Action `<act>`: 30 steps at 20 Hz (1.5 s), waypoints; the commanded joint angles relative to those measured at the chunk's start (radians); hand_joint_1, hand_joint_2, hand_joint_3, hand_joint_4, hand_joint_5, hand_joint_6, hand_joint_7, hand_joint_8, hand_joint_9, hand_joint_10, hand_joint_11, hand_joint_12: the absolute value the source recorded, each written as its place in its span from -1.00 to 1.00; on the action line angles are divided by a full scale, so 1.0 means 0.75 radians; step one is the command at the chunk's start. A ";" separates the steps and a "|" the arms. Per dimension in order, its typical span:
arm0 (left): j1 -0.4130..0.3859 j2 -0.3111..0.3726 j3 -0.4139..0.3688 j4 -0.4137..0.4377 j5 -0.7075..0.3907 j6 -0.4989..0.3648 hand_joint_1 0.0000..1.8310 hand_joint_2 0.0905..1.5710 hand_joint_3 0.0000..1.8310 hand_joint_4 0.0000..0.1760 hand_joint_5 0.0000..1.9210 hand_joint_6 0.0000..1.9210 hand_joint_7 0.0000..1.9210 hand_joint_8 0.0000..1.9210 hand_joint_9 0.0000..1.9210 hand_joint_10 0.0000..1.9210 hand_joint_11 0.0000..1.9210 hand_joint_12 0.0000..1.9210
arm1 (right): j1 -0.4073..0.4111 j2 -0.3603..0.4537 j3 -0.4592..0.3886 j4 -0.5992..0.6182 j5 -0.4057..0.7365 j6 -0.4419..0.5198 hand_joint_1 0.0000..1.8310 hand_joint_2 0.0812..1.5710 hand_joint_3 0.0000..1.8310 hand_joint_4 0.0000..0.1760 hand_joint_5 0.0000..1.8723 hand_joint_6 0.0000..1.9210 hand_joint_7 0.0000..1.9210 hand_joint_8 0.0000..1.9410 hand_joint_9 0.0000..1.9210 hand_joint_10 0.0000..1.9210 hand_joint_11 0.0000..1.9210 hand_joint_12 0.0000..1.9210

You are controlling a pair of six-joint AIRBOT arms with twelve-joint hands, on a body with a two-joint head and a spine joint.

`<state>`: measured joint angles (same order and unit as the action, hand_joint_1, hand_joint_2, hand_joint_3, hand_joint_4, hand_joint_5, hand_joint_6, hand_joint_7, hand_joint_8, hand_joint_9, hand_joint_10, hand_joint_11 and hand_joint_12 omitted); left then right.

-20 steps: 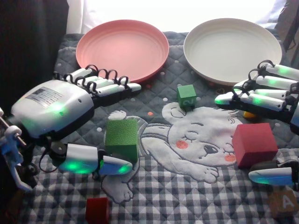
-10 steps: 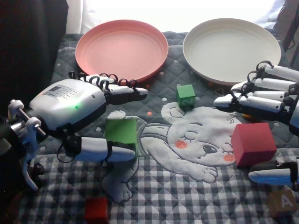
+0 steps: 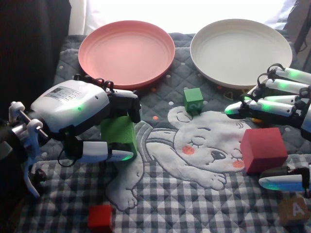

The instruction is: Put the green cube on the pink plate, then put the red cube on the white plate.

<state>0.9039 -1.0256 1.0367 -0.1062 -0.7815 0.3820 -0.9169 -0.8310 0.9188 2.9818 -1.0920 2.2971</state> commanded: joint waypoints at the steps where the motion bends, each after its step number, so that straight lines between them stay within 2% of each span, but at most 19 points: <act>1: 0.009 -0.006 0.011 0.007 -0.080 0.021 0.48 0.50 -1.00 -1.00 -0.32 0.28 -0.18 0.33 -0.07 0.44 -0.13 0.49 | 0.005 -0.001 0.002 0.036 -0.156 0.007 -0.52 0.32 -0.99 -1.00 -0.74 -0.55 -0.44 -0.94 -0.85 -0.20 -1.00 0.36; 3: 0.010 0.010 0.009 0.007 -0.125 0.021 0.48 0.49 -1.00 -1.00 -0.32 0.28 -0.16 0.32 -0.06 0.39 -0.13 0.45 | 0.005 -0.002 0.002 0.036 -0.156 0.007 -0.53 0.32 -1.00 -1.00 -0.76 -0.53 -0.45 -0.94 -0.84 -0.20 -1.00 0.40; 4: 0.010 0.022 0.004 0.004 -0.161 0.021 0.49 0.46 -1.00 -1.00 -0.27 0.23 -0.10 0.24 -0.01 0.35 -0.16 0.49 | 0.005 -0.002 0.002 0.036 -0.156 0.007 -0.49 0.34 -0.99 -1.00 -0.76 -0.52 -0.47 -0.95 -0.87 -0.21 -1.00 0.32; 5: 0.007 0.041 -0.005 -0.001 -0.209 0.021 0.49 0.47 -1.00 -1.00 -0.28 0.28 -0.13 0.24 -0.05 0.39 -0.18 0.52 | 0.005 -0.002 0.002 0.036 -0.156 0.007 -0.48 0.34 -0.99 -1.00 -0.74 -0.52 -0.47 -0.94 -0.87 -0.22 -1.00 0.30; 7: -0.010 0.069 -0.013 -0.008 -0.289 0.021 0.50 0.44 -1.00 -1.00 -0.24 0.20 -0.04 0.17 -0.02 0.37 -0.18 0.58 | 0.005 -0.002 0.003 0.036 -0.156 0.007 -0.50 0.34 -0.99 -1.00 -0.74 -0.51 -0.46 -0.94 -0.83 -0.26 -1.00 0.34; 9: -0.045 0.090 -0.002 -0.022 -0.352 0.021 0.49 0.45 -1.00 -1.00 -0.28 0.27 -0.08 0.19 0.00 0.35 -0.15 0.56 | 0.005 -0.008 0.007 0.036 -0.156 0.007 -0.55 0.33 -1.00 -1.00 -0.74 -0.52 -0.45 -0.94 -0.80 -0.26 -1.00 0.39; 11: -0.085 0.090 0.029 -0.037 -0.373 0.021 0.46 0.54 -1.00 -1.00 -0.36 0.41 -0.20 0.36 -0.18 0.55 -0.34 0.63 | 0.005 -0.013 0.011 0.036 -0.156 0.007 -0.50 0.31 -1.00 -1.00 -0.76 -0.52 -0.47 -0.94 -0.81 -0.25 -1.00 0.43; 13: -0.138 0.081 0.074 -0.056 -0.363 0.021 0.47 0.53 -1.00 -1.00 -0.31 0.35 -0.17 0.37 -0.22 0.55 -0.36 0.61 | 0.005 -0.023 0.017 0.036 -0.156 0.007 -0.49 0.31 -1.00 -1.00 -0.76 -0.51 -0.46 -0.94 -0.81 -0.24 -1.00 0.42; 16: -0.224 0.050 0.156 -0.071 -0.302 0.021 0.47 0.53 -1.00 -1.00 -0.30 0.21 -0.17 0.45 -0.21 0.63 -0.37 0.75 | 0.005 -0.033 0.024 0.036 -0.156 0.007 -0.54 0.35 -0.99 -1.00 -0.76 -0.55 -0.47 -0.94 -0.85 -0.26 -1.00 0.31; 18: -0.301 0.008 0.229 -0.069 -0.219 0.021 0.48 0.50 -1.00 -1.00 -0.26 0.23 -0.12 0.31 -0.17 0.53 -0.28 0.69 | 0.005 -0.034 0.026 0.036 -0.156 0.007 -0.49 0.35 -0.99 -1.00 -0.75 -0.59 -0.50 -0.95 -0.86 -0.28 -1.00 0.29; 19: -0.340 -0.019 0.277 -0.065 -0.161 0.021 0.37 0.48 -1.00 -1.00 -0.19 0.17 -0.05 0.34 -0.12 0.37 -0.24 0.72 | 0.006 -0.037 0.028 0.036 -0.156 0.007 -0.50 0.35 -0.99 -1.00 -0.75 -0.58 -0.50 -0.95 -0.86 -0.28 -1.00 0.30; 21: -0.415 -0.073 0.361 -0.042 -0.054 0.021 0.49 0.44 -1.00 -1.00 -0.16 0.08 -0.06 0.23 -0.07 0.43 -0.19 0.67 | 0.007 -0.045 0.035 0.036 -0.156 0.007 -0.49 0.35 -1.00 -1.00 -0.79 -0.50 -0.49 -0.94 -0.87 -0.20 -1.00 0.38; 22: -0.451 -0.102 0.400 -0.028 0.004 0.021 0.36 0.46 -1.00 -1.00 -0.13 0.08 -0.08 0.39 -0.12 0.46 -0.20 0.81 | 0.009 -0.048 0.037 0.036 -0.156 0.007 -0.48 0.37 -0.99 -1.00 -0.81 -0.46 -0.49 -0.93 -0.87 -0.17 -1.00 0.41; 23: -0.485 -0.130 0.444 -0.019 0.063 0.021 0.34 0.46 -1.00 -1.00 -0.10 0.05 -0.07 0.40 -0.13 0.46 -0.22 0.81 | 0.010 -0.051 0.039 0.036 -0.156 0.007 -0.49 0.38 -0.99 -1.00 -0.83 -0.45 -0.50 -0.93 -0.88 -0.17 -1.00 0.40; 24: -0.526 -0.167 0.489 -0.018 0.130 0.021 0.46 0.45 -1.00 -1.00 -0.08 -0.01 -0.05 0.30 -0.16 0.52 -0.45 0.85 | 0.012 -0.054 0.041 0.036 -0.156 0.007 -0.49 0.37 -0.99 -1.00 -0.83 -0.43 -0.50 -0.92 -0.88 -0.18 -1.00 0.36; 25: -0.550 -0.197 0.529 -0.029 0.188 0.021 0.37 0.47 -1.00 -1.00 -0.08 -0.04 -0.10 0.48 -0.19 0.62 -0.40 0.97 | 0.013 -0.058 0.044 0.036 -0.157 0.007 -0.49 0.38 -0.99 -1.00 -0.82 -0.43 -0.50 -0.92 -0.88 -0.18 -1.00 0.35; 28: -0.557 -0.267 0.624 -0.070 0.280 0.021 0.32 0.50 -1.00 -1.00 -0.20 0.20 -0.08 0.41 -0.18 0.43 -0.28 0.79 | 0.018 -0.072 0.053 0.036 -0.157 0.007 -0.52 0.36 -1.00 -1.00 -0.80 -0.43 -0.47 -0.90 -0.85 -0.15 -1.00 0.40; 29: -0.558 -0.288 0.654 -0.081 0.304 0.021 0.44 0.48 -1.00 -1.00 -0.17 0.16 -0.10 0.30 -0.17 0.53 -0.31 0.78 | 0.020 -0.075 0.054 0.036 -0.157 0.007 -0.52 0.36 -1.00 -1.00 -0.80 -0.45 -0.48 -0.88 -0.86 -0.11 -1.00 0.42; 30: -0.558 -0.314 0.693 -0.101 0.339 0.021 0.31 0.50 -1.00 -1.00 -0.15 0.22 -0.15 0.39 -0.28 0.44 -0.46 0.86 | 0.020 -0.076 0.055 0.036 -0.157 0.007 -0.50 0.37 -1.00 -1.00 -0.81 -0.45 -0.50 -0.85 -0.87 -0.07 -1.00 0.44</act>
<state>0.5007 -1.2697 1.5646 -0.1841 -0.4160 0.4000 -0.9127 -0.8886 0.9600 2.9826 -1.0901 2.2974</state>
